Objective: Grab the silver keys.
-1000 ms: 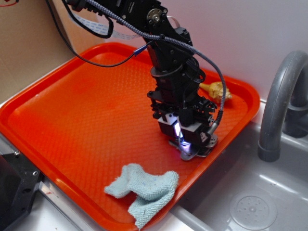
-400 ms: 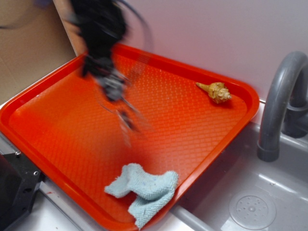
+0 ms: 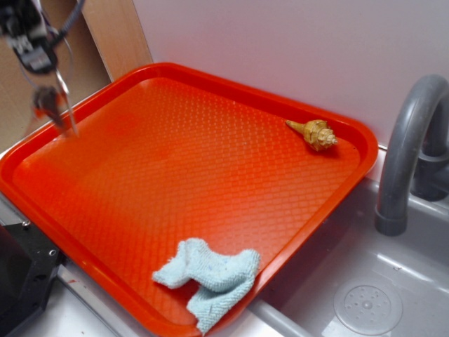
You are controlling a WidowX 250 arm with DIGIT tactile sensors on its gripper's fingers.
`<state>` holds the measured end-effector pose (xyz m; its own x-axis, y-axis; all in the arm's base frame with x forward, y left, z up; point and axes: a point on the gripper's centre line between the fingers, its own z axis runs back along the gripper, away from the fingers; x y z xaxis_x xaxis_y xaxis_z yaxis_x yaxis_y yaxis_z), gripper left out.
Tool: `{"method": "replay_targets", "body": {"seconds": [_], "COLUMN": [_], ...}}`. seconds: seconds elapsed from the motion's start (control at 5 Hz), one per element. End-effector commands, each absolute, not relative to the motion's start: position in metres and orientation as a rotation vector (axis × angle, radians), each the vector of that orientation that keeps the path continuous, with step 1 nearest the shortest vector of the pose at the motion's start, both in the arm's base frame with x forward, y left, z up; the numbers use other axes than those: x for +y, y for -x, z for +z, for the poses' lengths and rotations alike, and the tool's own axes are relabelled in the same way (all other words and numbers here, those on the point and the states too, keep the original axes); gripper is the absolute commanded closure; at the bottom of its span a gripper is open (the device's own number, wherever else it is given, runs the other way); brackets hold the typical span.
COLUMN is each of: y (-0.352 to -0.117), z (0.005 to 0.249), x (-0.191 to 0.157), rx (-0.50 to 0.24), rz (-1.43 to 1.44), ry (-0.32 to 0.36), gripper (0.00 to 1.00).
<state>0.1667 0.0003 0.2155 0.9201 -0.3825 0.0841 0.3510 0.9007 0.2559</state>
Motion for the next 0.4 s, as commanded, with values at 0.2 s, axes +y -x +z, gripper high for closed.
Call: {"method": "replay_targets", "body": {"seconds": [0.2], "y": [-0.1766], "z": [0.2154], "x": [0.0231], "rx": [-0.090], "rz": [-0.254], "ry": [-0.144], "gripper": [1.00]}}
